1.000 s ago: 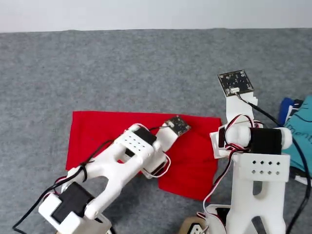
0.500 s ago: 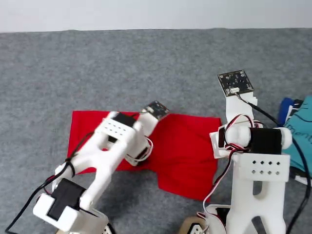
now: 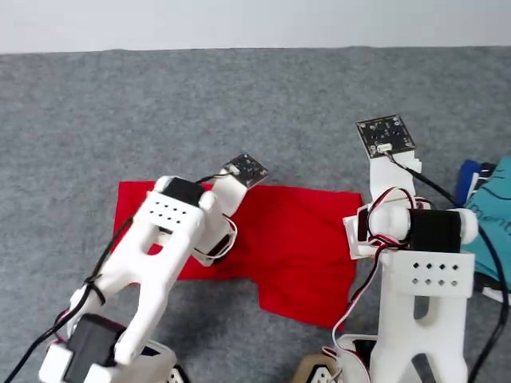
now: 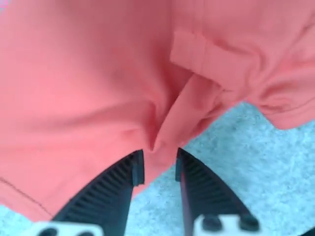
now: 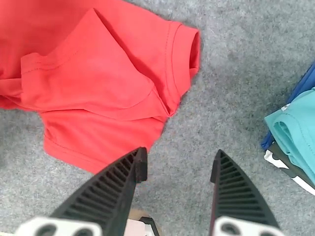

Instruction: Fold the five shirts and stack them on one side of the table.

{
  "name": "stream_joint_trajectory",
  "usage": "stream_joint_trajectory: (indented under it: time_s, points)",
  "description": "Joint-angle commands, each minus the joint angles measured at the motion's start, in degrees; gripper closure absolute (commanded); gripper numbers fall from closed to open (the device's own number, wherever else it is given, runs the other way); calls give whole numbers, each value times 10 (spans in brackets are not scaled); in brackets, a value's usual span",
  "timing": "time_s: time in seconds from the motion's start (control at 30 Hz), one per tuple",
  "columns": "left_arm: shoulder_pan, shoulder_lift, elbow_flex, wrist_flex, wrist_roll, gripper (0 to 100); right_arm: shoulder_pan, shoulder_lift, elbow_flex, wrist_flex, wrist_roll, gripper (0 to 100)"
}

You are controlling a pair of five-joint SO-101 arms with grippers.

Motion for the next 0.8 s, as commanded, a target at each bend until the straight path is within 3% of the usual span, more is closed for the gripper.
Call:
stream_joint_trajectory:
  time_s: [0.0, 0.17, 0.43, 0.77]
  points:
    - [-7, -23, -8, -46, -2, 885, 7, -13, -26, 0, 6, 786]
    - [8, 25, 15, -105, 5, 885, 7, -13, -26, 0, 6, 786]
    - [91, 91, 45, -102, 14, 885, 7, -12, -26, -1, 6, 786]
    - [43, 53, 22, -89, 11, 885, 7, -13, -26, 0, 6, 786]
